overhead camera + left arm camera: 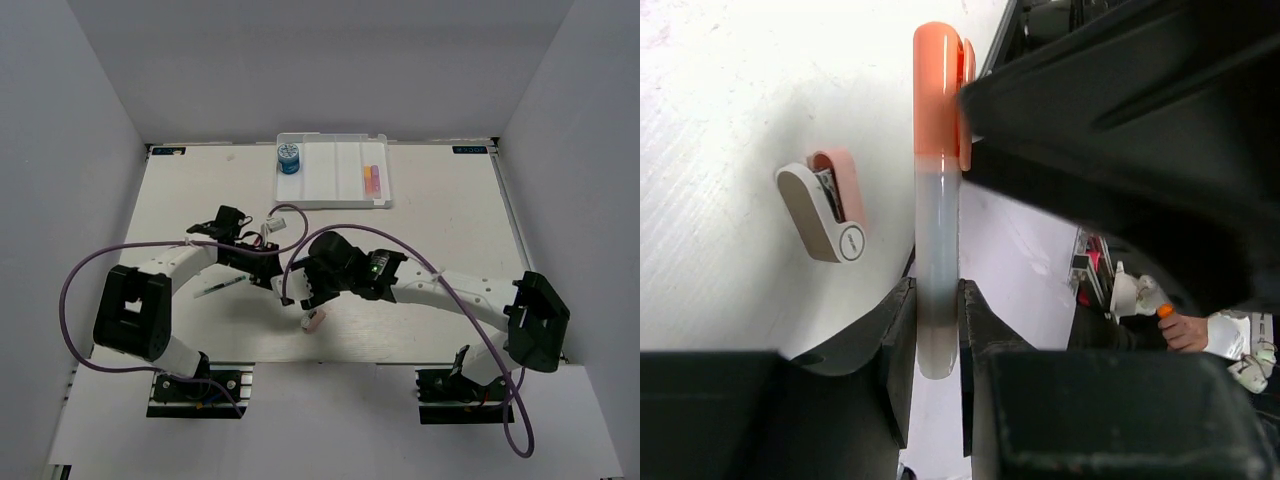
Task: Sort the stationery into containers
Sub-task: Place the pen in the storage box.
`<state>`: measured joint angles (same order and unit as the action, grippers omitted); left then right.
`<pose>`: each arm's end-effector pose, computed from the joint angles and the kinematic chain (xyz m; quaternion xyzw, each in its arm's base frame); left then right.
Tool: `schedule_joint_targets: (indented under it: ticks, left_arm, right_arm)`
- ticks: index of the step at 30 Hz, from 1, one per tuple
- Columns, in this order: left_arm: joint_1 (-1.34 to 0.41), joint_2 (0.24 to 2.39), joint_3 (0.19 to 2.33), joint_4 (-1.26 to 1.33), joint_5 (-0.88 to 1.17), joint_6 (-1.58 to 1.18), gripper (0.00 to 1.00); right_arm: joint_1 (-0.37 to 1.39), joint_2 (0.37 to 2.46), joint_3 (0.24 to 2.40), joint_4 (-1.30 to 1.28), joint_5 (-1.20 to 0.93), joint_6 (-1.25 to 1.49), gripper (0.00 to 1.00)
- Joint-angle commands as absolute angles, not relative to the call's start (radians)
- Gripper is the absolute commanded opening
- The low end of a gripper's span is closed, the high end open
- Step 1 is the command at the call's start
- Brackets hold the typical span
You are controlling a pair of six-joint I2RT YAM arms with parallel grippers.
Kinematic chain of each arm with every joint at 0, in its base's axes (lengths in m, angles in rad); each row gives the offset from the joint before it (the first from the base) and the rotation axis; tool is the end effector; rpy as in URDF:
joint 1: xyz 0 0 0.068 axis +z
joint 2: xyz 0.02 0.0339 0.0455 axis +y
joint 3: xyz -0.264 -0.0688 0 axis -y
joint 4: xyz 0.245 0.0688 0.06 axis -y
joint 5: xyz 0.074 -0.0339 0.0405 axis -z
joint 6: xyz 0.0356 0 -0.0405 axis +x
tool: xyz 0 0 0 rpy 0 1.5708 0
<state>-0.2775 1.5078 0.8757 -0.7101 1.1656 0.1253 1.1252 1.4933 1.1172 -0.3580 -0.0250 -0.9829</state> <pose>0.2377 -0.1017 0.1949 0.2274 0.8002 -0.5524 0.0534 0.1418 0.2989 0.2691 -0.7969 0.4470 0.0403 0.4044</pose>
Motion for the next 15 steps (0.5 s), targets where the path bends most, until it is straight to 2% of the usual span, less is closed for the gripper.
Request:
schedule_joint_targets:
  ticks: [1,5,9,12,15]
  left_arm:
    - [-0.272,1.453,0.851,-0.626,1.178,0.072,0.02]
    - [-0.272,1.422,0.807,-0.49,1.105,-0.09,0.0]
    - [-0.272,1.393,0.788,-0.298,1.02,-0.236,0.0]
    - [-0.293,1.4,0.83,-0.195,0.887,-0.38,0.0]
    - [-0.324,1.469,0.938,-0.105,0.724,-0.48,0.0]
  right_arm:
    - [1.095,1.424,1.109,-0.304,0.029,-0.841,0.59]
    - [1.025,1.362,1.104,-0.319,0.048,-0.68,0.59]
    - [0.872,1.299,1.092,-0.35,0.06,-0.549,0.6]
    - [0.717,1.305,1.121,-0.42,0.055,-0.428,0.62]
    - [0.591,1.354,1.157,-0.557,-0.047,-0.281,0.62]
